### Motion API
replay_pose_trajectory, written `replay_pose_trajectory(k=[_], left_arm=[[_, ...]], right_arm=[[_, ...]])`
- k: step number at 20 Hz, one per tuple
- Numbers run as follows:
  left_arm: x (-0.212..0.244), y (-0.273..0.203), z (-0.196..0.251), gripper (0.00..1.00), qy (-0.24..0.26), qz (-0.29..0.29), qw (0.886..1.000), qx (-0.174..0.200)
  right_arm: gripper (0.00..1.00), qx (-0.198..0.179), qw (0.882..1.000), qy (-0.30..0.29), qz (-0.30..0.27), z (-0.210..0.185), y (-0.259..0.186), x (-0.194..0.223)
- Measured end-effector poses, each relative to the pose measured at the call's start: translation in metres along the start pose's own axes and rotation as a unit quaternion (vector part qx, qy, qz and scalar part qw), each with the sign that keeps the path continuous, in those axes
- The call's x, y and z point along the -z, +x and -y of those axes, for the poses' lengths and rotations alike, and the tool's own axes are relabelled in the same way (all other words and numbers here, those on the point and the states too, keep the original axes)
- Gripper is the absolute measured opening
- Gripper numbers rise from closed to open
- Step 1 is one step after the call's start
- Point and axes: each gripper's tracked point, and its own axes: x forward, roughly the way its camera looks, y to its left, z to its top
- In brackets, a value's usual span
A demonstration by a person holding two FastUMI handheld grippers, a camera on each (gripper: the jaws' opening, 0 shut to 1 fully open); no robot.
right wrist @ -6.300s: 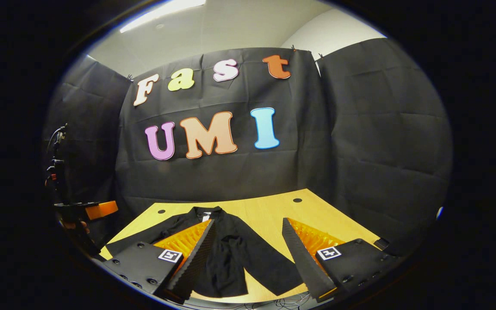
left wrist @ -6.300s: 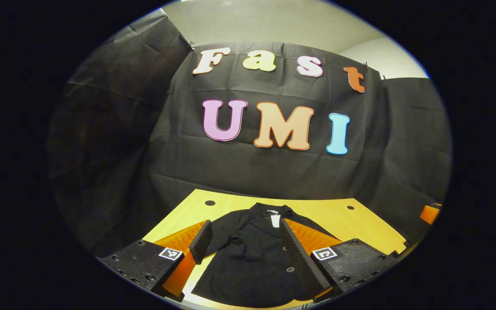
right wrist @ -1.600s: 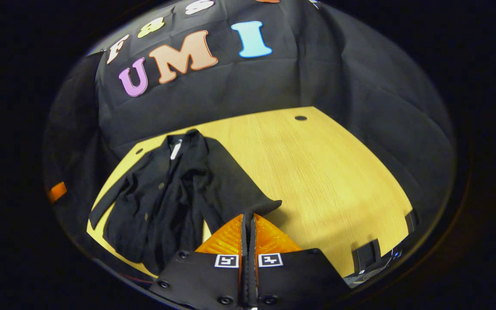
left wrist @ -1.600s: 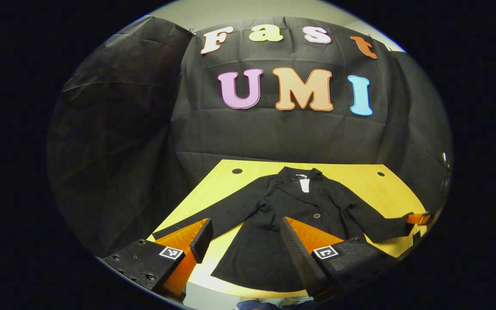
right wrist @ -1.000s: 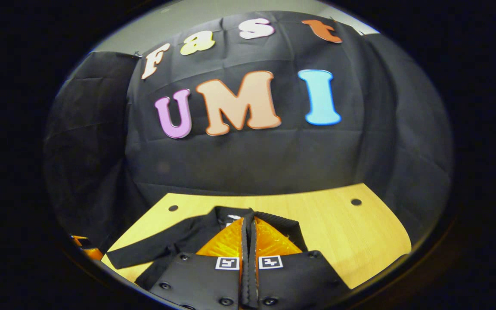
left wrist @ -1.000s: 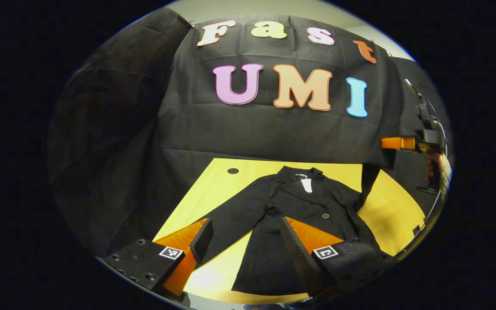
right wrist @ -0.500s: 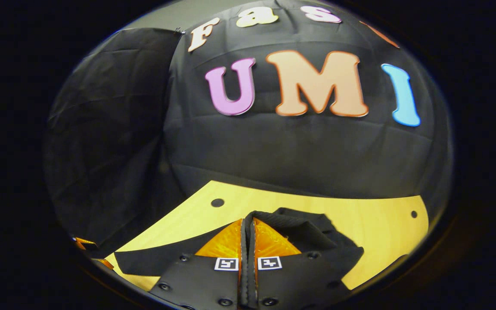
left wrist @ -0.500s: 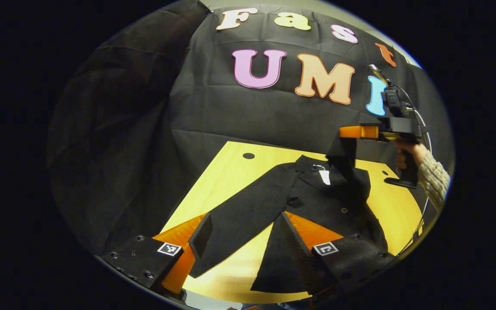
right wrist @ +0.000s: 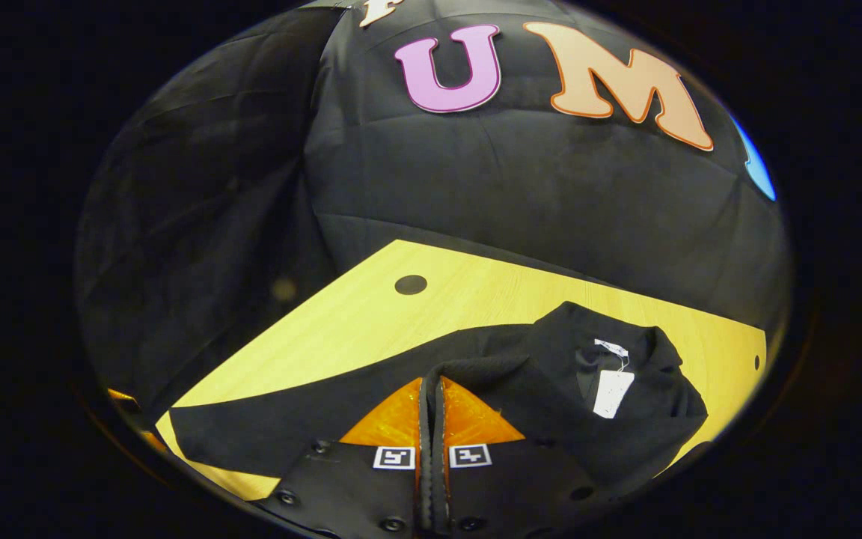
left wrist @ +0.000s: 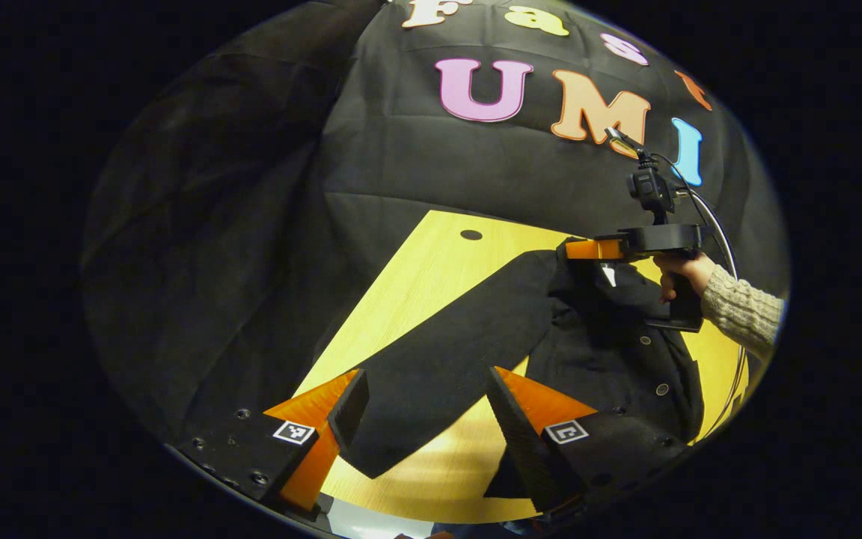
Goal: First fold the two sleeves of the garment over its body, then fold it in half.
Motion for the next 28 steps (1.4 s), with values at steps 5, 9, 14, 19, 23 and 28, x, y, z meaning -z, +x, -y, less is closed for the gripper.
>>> replay_pose_trajectory(k=[5, 9, 14, 19, 23, 28], left_arm=[[0.022, 0.007, -0.011, 0.96, -0.022, -0.020, 1.000, -0.007], [0.039, 0.010, -0.018, 0.96, -0.031, -0.033, 0.999, -0.024], [0.052, 0.015, -0.030, 0.96, -0.007, -0.039, 0.998, -0.050], [0.054, 0.021, -0.040, 0.96, -0.005, -0.045, 0.997, -0.057], [0.063, 0.027, -0.054, 0.95, 0.027, -0.047, 0.996, -0.070], [0.084, 0.030, -0.056, 0.94, 0.042, -0.070, 0.994, -0.066]], right_arm=[[0.10, 0.015, 1.000, -0.006, -0.007, 0.002, 0.000, 0.004], [0.15, 0.017, 1.000, -0.003, 0.006, 0.003, -0.011, 0.000], [0.70, 0.003, 0.999, 0.013, 0.033, -0.005, -0.043, -0.007], [1.00, 0.035, 0.995, 0.026, 0.091, 0.013, -0.116, -0.010], [1.00, 0.090, 0.986, 0.031, 0.138, 0.053, -0.194, -0.001], [1.00, 0.170, 0.974, 0.067, 0.137, 0.108, -0.262, 0.037]])
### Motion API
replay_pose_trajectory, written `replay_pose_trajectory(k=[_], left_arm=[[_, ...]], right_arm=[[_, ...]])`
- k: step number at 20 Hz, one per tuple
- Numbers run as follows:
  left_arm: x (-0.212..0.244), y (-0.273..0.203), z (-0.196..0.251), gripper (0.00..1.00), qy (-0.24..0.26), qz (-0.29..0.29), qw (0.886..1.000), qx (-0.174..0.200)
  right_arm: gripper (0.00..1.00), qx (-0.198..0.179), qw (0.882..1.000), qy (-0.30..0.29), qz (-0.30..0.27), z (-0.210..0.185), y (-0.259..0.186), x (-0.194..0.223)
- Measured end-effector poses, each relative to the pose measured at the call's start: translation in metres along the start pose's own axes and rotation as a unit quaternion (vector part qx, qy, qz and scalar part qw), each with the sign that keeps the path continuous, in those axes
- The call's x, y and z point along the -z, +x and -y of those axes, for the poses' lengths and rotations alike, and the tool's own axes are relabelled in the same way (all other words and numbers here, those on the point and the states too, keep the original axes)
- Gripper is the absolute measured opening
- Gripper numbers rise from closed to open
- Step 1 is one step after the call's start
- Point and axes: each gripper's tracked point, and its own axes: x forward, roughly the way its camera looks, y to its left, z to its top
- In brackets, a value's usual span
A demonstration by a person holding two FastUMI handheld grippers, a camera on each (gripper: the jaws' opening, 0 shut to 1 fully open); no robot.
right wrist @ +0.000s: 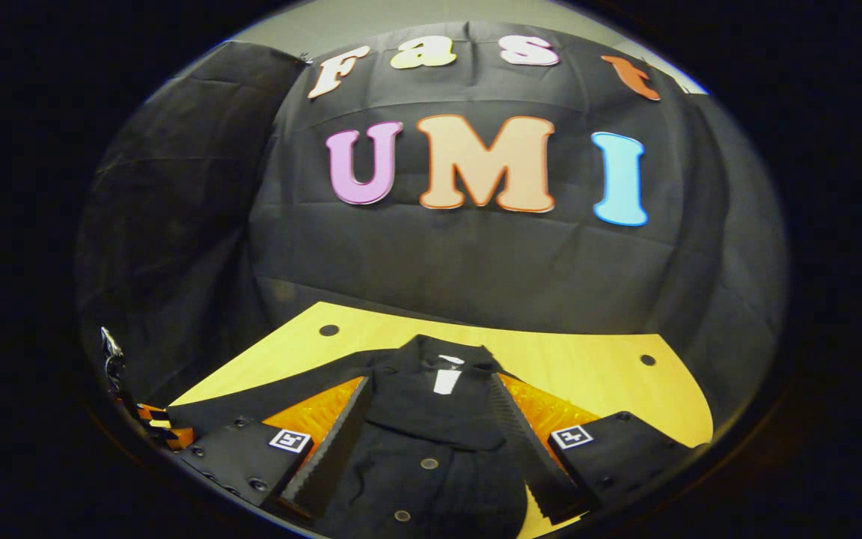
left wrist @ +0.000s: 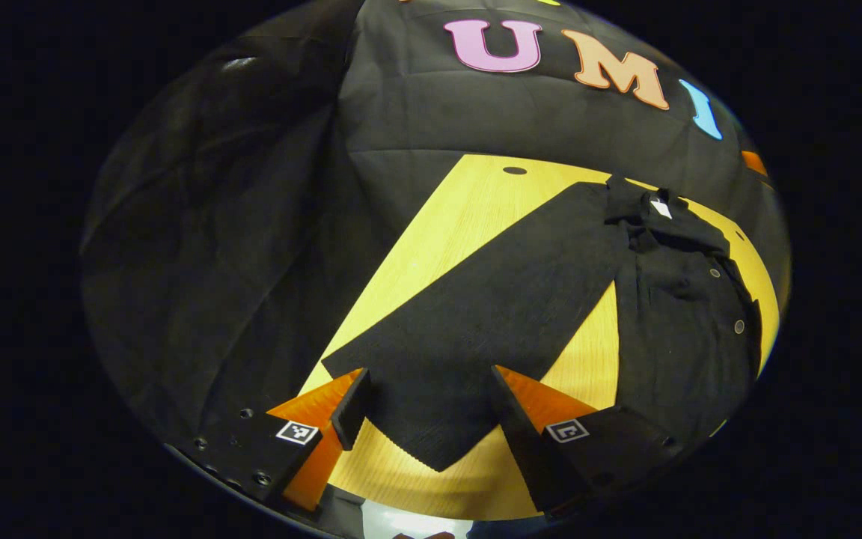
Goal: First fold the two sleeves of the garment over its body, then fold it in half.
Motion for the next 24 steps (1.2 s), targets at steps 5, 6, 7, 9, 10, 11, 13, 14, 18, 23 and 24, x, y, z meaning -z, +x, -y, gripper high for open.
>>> replay_pose_trajectory(k=[5, 6, 7, 9, 10, 11, 13, 14, 18, 23, 24], left_arm=[[0.004, 0.003, -0.001, 0.93, 0.017, 0.003, 1.000, 0.001], [0.004, 0.003, 0.000, 0.93, 0.018, 0.009, 1.000, 0.008], [0.004, 0.002, 0.001, 0.92, 0.018, 0.010, 1.000, 0.013], [0.006, 0.004, 0.001, 0.90, 0.017, 0.020, 0.999, 0.022], [0.006, 0.004, 0.002, 0.90, 0.009, 0.023, 0.999, 0.027], [0.004, 0.005, 0.003, 0.88, 0.000, 0.023, 0.999, 0.031], [0.007, 0.006, 0.006, 0.83, 0.001, 0.019, 0.999, 0.039], [0.007, 0.006, 0.009, 0.81, 0.005, 0.019, 0.999, 0.046], [0.005, 0.005, 0.018, 0.57, 0.017, 0.027, 0.997, 0.066], [0.003, 0.008, 0.017, 0.17, 0.014, 0.029, 0.998, 0.063], [0.005, 0.010, 0.018, 0.14, 0.025, 0.027, 0.997, 0.062]], right_arm=[[0.99, 0.050, 0.998, 0.041, -0.011, 0.038, -0.044, 0.029], [1.00, 0.056, 0.997, 0.048, -0.021, 0.042, -0.052, 0.038], [1.00, 0.063, 0.996, 0.053, -0.026, 0.046, -0.063, 0.047], [1.00, 0.076, 0.994, 0.067, -0.034, 0.056, -0.083, 0.058], [1.00, 0.084, 0.993, 0.074, -0.036, 0.061, -0.092, 0.064], [1.00, 0.091, 0.992, 0.083, -0.037, 0.065, -0.099, 0.068], [1.00, 0.100, 0.989, 0.101, -0.037, 0.071, -0.113, 0.073], [1.00, 0.104, 0.988, 0.108, -0.037, 0.076, -0.117, 0.075], [0.99, 0.118, 0.984, 0.125, -0.039, 0.082, -0.126, 0.080], [0.98, 0.130, 0.982, 0.130, -0.036, 0.086, -0.141, 0.083], [0.98, 0.132, 0.982, 0.132, -0.037, 0.085, -0.143, 0.084]])
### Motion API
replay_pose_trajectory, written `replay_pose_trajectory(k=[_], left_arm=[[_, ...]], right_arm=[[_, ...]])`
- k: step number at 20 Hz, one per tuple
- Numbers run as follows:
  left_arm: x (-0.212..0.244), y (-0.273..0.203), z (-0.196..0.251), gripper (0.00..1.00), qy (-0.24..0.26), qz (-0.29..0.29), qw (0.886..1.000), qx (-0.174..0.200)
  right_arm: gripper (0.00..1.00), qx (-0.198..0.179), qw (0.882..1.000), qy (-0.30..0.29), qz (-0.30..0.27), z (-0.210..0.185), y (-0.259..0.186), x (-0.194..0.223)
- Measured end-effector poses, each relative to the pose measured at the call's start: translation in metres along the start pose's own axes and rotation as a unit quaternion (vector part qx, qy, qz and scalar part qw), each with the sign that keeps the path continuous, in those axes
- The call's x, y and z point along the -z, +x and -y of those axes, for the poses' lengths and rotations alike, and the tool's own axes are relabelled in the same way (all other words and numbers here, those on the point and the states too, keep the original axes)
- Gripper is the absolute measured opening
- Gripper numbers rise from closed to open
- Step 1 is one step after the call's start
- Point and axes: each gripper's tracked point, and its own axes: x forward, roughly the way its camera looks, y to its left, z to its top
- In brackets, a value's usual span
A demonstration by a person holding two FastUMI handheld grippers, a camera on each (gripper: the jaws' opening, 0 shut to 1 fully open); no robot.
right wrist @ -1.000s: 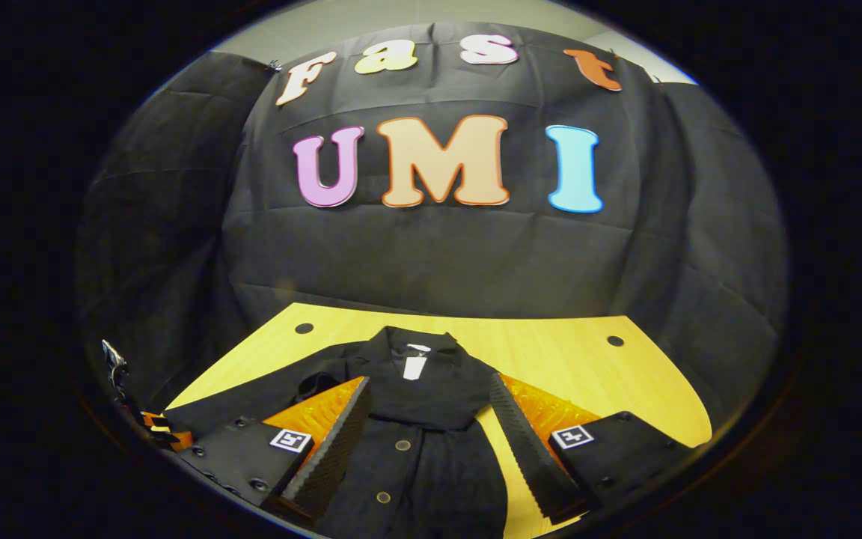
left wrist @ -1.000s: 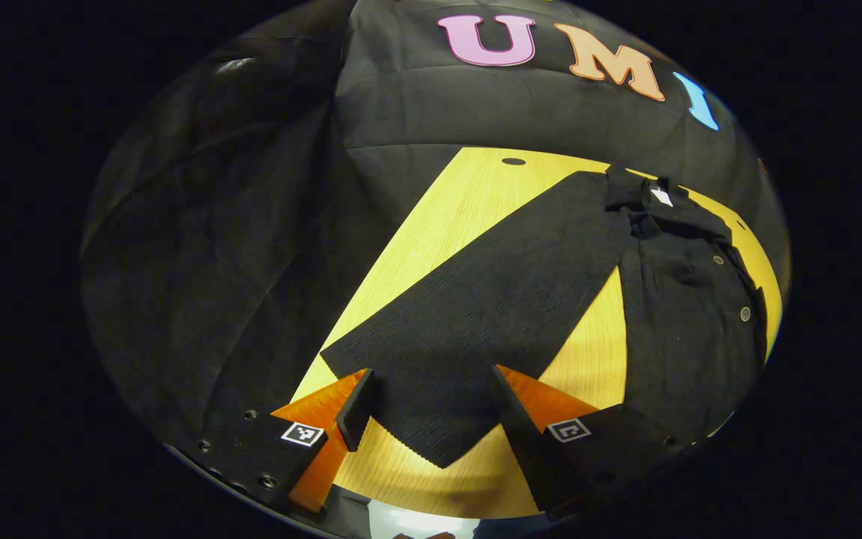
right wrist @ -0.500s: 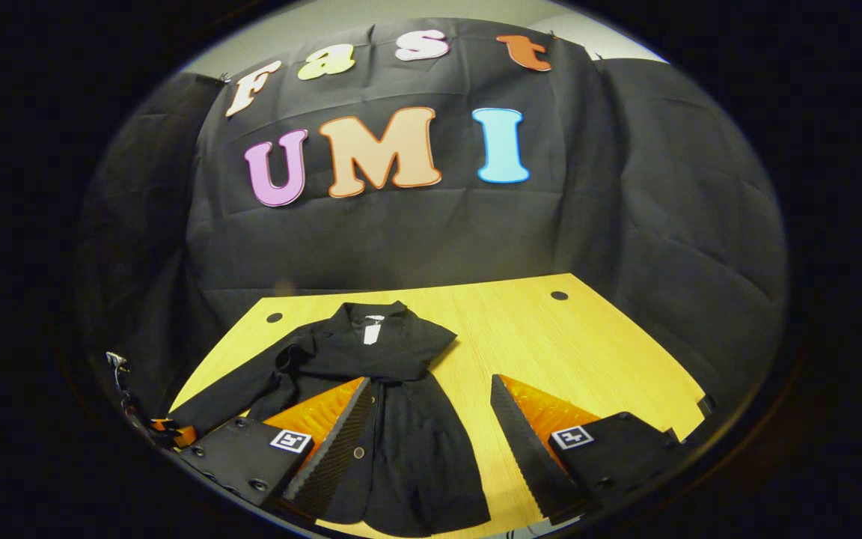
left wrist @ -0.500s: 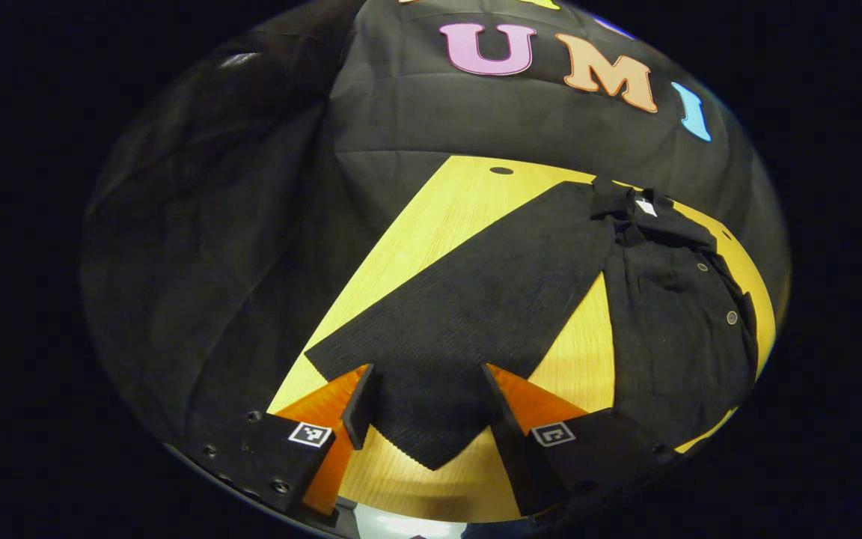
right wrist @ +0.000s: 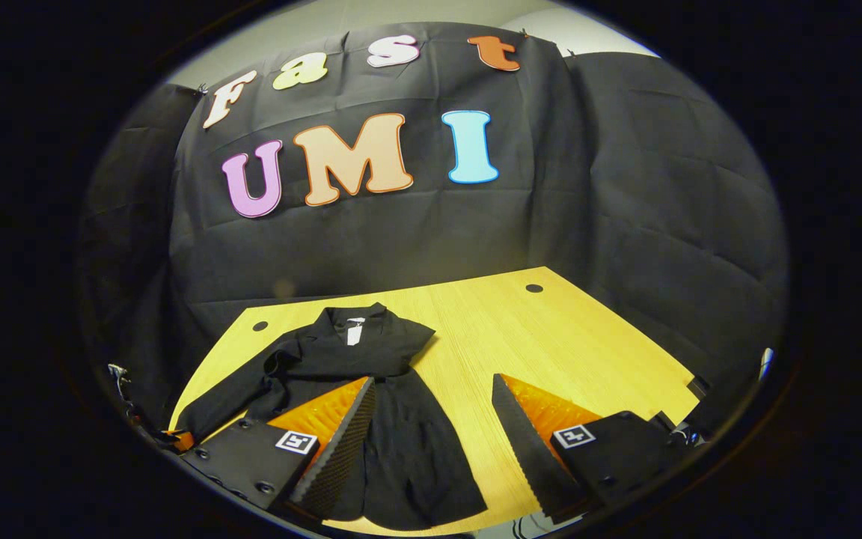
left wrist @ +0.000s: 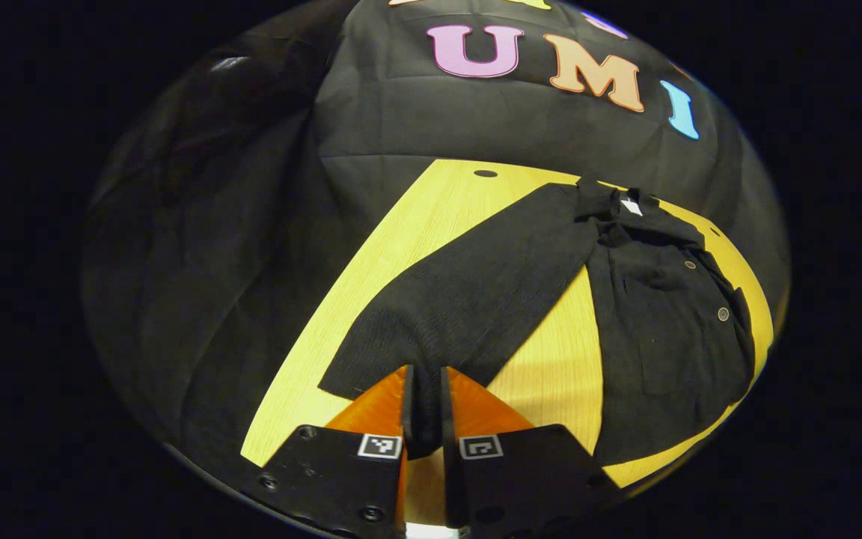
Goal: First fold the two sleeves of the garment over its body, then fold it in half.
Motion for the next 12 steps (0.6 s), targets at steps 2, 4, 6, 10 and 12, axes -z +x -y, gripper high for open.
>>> replay_pose_trajectory(k=[2, 4, 6, 10, 12], left_arm=[[0.000, 0.001, 0.001, 0.04, 0.021, -0.008, 1.000, 0.000], [-0.002, -0.001, -0.001, 0.01, 0.025, -0.013, 1.000, -0.001], [-0.003, -0.001, 0.000, 0.00, 0.016, -0.016, 1.000, 0.005], [-0.005, 0.001, 0.000, 0.00, -0.007, -0.032, 0.999, 0.018], [-0.012, -0.001, 0.000, 0.00, -0.035, -0.039, 0.998, 0.023]], right_arm=[[0.94, 0.002, 1.000, 0.003, 0.000, -0.002, -0.004, 0.003], [0.94, 0.004, 1.000, 0.004, 0.000, -0.002, -0.007, 0.005], [0.98, 0.007, 1.000, 0.000, -0.001, -0.002, -0.010, 0.008], [1.00, 0.015, 1.000, 0.004, -0.006, 0.004, -0.015, 0.013], [0.98, 0.017, 1.000, 0.013, -0.007, 0.007, -0.015, 0.014]])
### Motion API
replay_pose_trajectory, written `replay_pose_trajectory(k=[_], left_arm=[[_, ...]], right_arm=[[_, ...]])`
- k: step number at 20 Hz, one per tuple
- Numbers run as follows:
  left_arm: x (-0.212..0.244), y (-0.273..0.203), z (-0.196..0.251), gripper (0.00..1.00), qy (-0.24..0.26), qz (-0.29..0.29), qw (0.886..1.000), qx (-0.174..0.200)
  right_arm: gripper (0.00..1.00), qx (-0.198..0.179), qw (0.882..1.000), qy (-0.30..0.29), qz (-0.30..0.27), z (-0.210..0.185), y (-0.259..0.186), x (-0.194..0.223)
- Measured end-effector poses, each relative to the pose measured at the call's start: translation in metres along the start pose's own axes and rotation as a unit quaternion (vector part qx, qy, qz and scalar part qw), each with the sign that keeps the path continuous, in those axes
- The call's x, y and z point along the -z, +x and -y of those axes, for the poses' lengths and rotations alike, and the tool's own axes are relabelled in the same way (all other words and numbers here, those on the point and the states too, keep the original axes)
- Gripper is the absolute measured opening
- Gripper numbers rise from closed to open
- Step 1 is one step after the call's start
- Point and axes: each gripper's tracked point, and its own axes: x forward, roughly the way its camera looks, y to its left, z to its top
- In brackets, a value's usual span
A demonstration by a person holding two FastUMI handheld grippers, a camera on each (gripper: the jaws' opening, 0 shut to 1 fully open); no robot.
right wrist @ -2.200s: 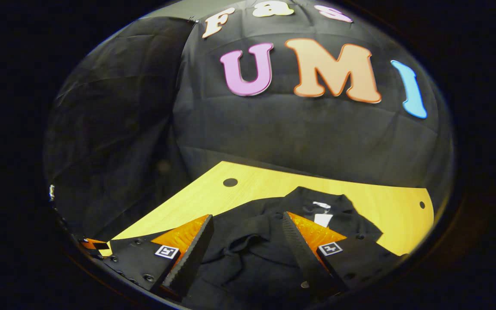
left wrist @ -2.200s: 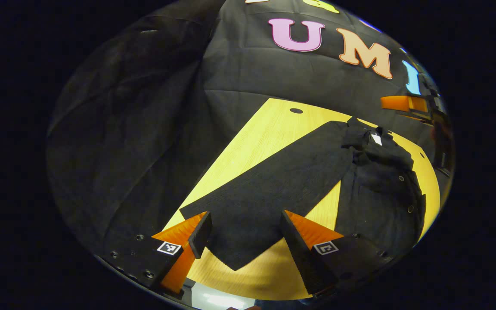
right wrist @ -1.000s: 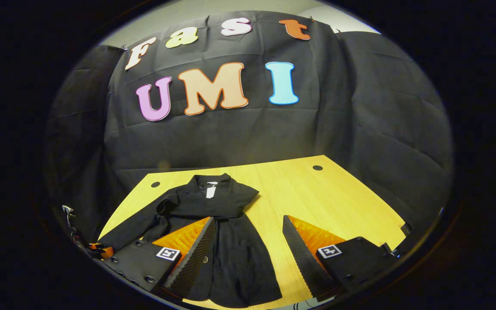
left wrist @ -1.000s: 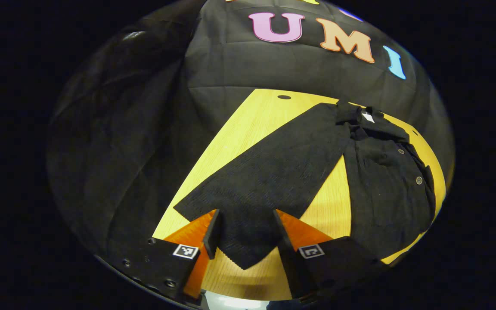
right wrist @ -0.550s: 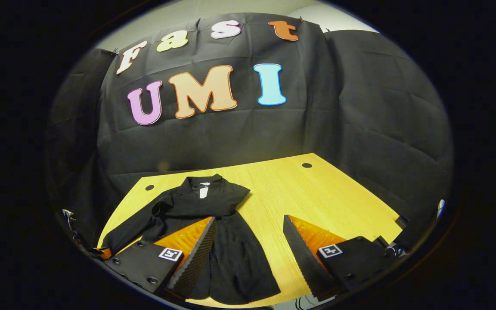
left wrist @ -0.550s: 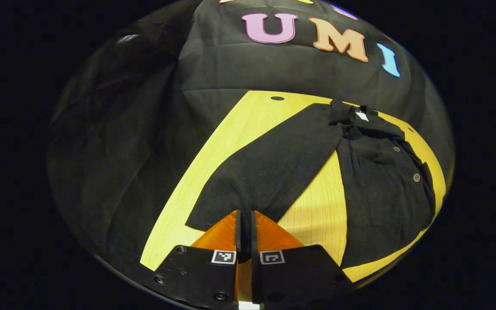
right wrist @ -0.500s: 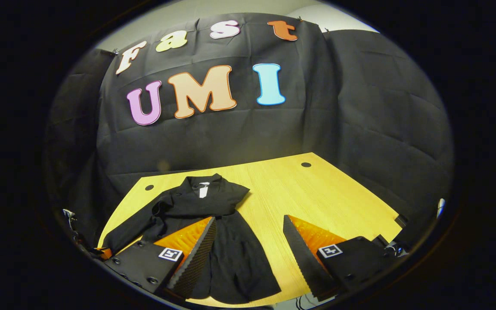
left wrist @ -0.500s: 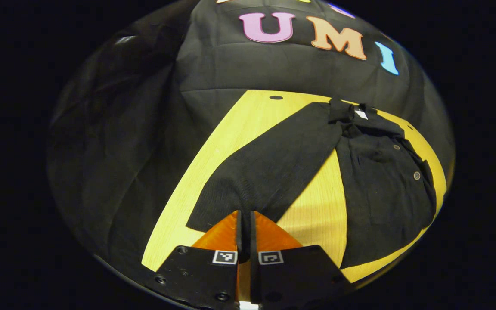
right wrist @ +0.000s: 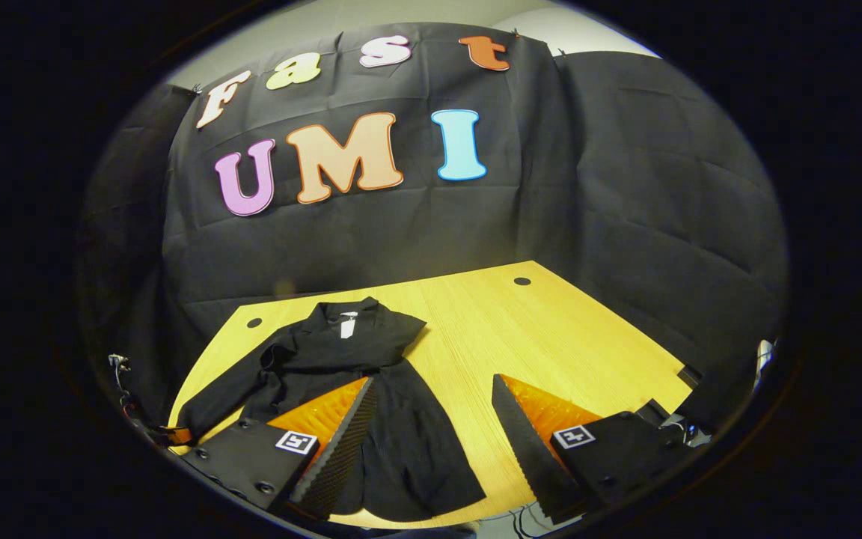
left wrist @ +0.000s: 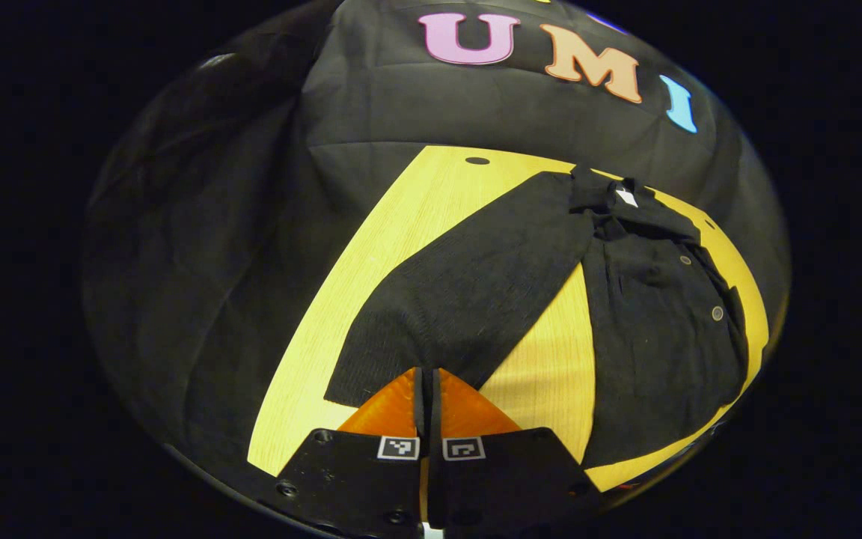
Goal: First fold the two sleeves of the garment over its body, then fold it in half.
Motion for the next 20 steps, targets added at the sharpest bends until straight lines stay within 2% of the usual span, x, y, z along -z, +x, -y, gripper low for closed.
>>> replay_pose_trajectory(k=[1, 3, 5, 6, 9, 12, 13, 14, 15, 16, 20], left_arm=[[-0.006, -0.002, 0.005, 0.00, -0.015, 0.002, 1.000, 0.011], [-0.026, -0.011, 0.018, 0.00, -0.032, 0.019, 0.999, 0.030], [-0.054, -0.020, 0.028, 0.00, -0.025, 0.045, 0.998, 0.034], [-0.073, -0.026, 0.039, 0.00, -0.016, 0.061, 0.997, 0.036], [-0.125, -0.041, 0.080, 0.00, -0.001, 0.108, 0.993, 0.046], [-0.174, -0.053, 0.139, 0.00, 0.006, 0.156, 0.986, 0.066], [-0.187, -0.055, 0.159, 0.00, 0.011, 0.168, 0.983, 0.070], [-0.200, -0.056, 0.177, 0.00, 0.016, 0.181, 0.981, 0.074], [-0.215, -0.058, 0.199, 0.00, 0.019, 0.196, 0.977, 0.081], [-0.229, -0.060, 0.224, 0.00, 0.020, 0.209, 0.973, 0.094], [-0.270, -0.052, 0.314, 0.00, 0.039, 0.251, 0.958, 0.135]], right_arm=[[0.94, 0.000, 1.000, 0.004, -0.001, 0.002, 0.001, 0.001], [0.98, 0.000, 1.000, 0.006, -0.007, 0.010, 0.003, 0.002], [0.94, -0.003, 1.000, 0.001, -0.006, 0.020, 0.007, -0.001], [0.98, -0.005, 1.000, -0.003, -0.004, 0.026, 0.011, -0.004], [0.98, -0.022, 1.000, -0.008, -0.003, 0.039, 0.022, -0.010], [0.99, -0.036, 0.999, -0.005, -0.012, 0.059, 0.034, -0.014], [0.94, -0.037, 0.999, -0.008, -0.011, 0.067, 0.038, -0.017], [0.99, -0.038, 0.999, -0.012, -0.009, 0.076, 0.042, -0.019], [0.94, -0.040, 0.999, -0.015, -0.011, 0.083, 0.047, -0.019], [0.99, -0.044, 0.999, -0.016, -0.012, 0.089, 0.052, -0.020], [0.99, -0.058, 0.998, -0.011, -0.016, 0.122, 0.073, -0.037]])
